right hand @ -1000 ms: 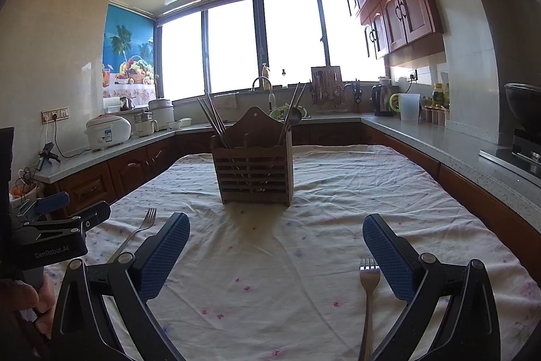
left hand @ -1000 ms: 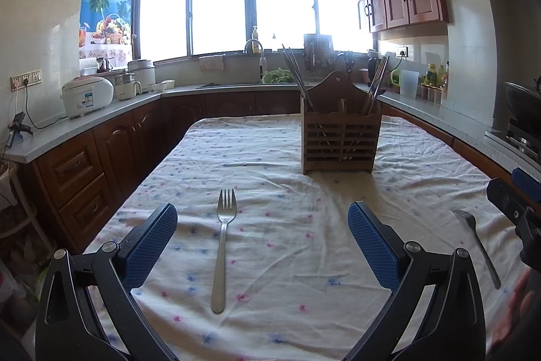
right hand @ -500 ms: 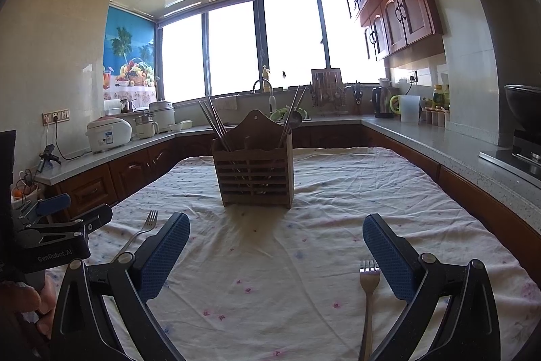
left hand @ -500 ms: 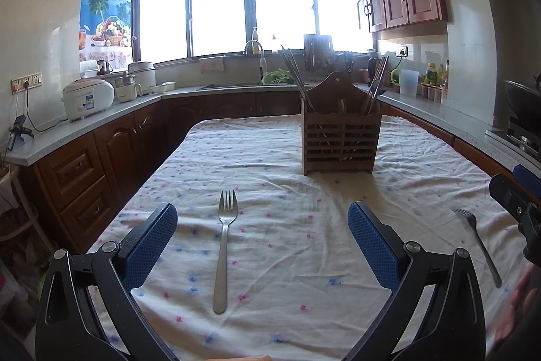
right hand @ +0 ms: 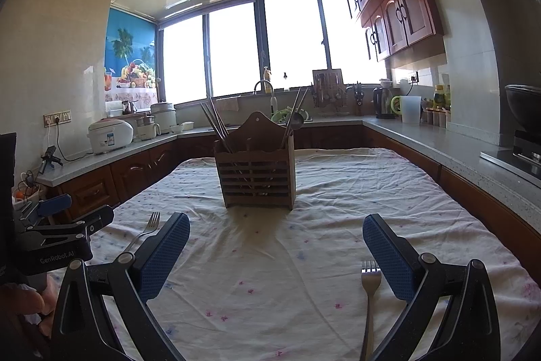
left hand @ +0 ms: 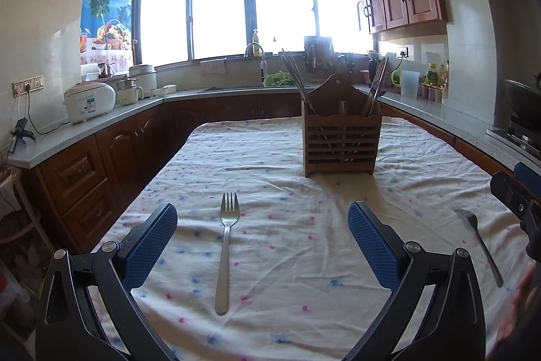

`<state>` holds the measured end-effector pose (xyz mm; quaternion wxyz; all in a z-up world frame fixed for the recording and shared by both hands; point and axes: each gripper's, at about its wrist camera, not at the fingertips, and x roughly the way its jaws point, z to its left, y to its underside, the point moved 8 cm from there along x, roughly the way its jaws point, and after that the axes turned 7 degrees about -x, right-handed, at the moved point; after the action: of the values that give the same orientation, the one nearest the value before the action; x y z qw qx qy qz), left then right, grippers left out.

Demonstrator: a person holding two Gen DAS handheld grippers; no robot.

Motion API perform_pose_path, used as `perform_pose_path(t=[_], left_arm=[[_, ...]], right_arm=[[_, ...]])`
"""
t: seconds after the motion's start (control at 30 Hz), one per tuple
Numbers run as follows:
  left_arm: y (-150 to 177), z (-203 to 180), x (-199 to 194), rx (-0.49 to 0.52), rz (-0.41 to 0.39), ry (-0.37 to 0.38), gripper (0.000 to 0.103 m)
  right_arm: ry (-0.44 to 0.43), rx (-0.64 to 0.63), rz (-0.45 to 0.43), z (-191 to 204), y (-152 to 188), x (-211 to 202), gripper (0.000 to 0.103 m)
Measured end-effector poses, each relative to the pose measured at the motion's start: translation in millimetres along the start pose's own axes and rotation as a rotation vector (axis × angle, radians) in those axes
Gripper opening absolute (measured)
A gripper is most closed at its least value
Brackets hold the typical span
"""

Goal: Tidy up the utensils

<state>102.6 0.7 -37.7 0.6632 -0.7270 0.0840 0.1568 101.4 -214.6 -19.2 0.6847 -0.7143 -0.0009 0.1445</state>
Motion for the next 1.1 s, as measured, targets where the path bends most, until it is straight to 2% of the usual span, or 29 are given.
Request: perform_pose_path(t=[1.1], left_arm=[[-1.4,-2.0,-0.3,0.002,0.009,0.012,0.103]], right_arm=[[-0.004,0.010,-0.009,1.2,-8.9,0.2,0.103]])
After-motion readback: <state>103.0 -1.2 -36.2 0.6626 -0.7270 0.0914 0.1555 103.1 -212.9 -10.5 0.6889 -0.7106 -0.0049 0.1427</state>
